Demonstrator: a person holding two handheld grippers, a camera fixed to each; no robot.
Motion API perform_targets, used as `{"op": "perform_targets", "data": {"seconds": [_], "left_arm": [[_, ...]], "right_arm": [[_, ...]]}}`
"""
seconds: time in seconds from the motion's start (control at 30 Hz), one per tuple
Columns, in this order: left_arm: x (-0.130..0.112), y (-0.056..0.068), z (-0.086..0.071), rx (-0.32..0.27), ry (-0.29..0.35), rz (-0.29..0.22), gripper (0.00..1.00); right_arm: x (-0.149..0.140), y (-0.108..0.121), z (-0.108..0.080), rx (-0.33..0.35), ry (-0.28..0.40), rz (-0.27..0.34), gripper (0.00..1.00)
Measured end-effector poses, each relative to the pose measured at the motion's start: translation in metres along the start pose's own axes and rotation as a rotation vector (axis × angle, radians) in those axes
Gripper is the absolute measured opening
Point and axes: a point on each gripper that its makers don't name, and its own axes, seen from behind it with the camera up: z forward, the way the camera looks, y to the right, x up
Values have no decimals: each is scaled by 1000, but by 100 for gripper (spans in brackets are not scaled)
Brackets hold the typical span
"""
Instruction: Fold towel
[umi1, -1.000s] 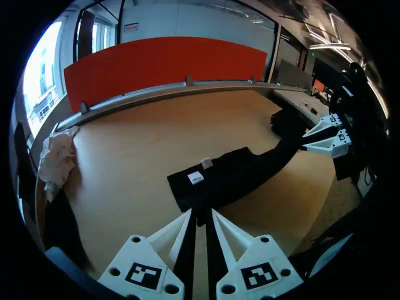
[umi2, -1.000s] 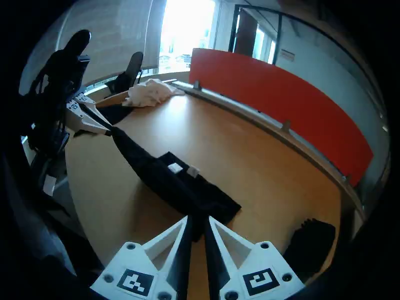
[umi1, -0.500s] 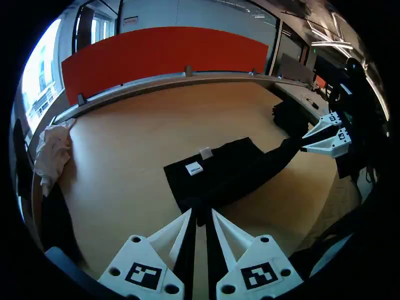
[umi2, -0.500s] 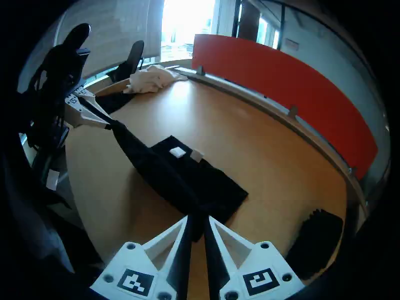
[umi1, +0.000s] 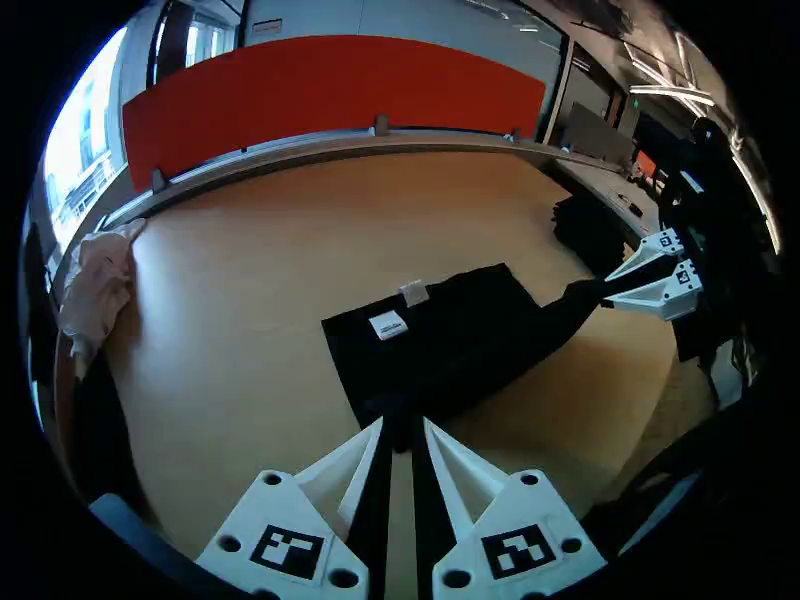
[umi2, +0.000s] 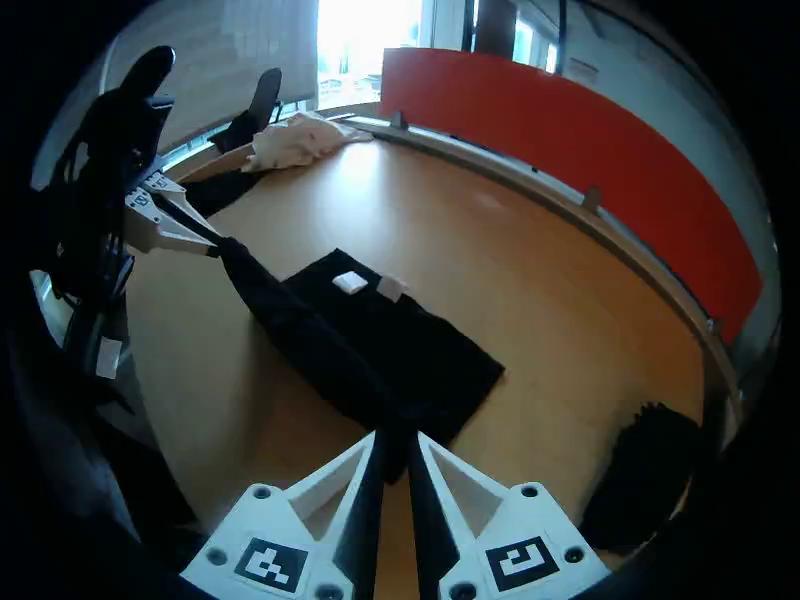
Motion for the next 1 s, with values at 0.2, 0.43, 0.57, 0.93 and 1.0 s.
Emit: {"op": "perform_targets", "data": {"seconds": [0.2,0.43,0.57,0.93,1.0], "left_arm": [[9,-7,11,11,5,12,12],[20,-17,25,29,12,18,12],[27,-22,33,37,15,21,12],[40,-35,51,50,16,28,12],[41,-36,54,50,13,30,12]], "right_arm": [[5,9,10,-1,-3,1,15],[13,23,24,-16,-6,-4,15],[18,32,30,-26,-6,-1,15],[27,48,45,-43,-12,11,15],[27,49,47,-43,-16,13,15]]}}
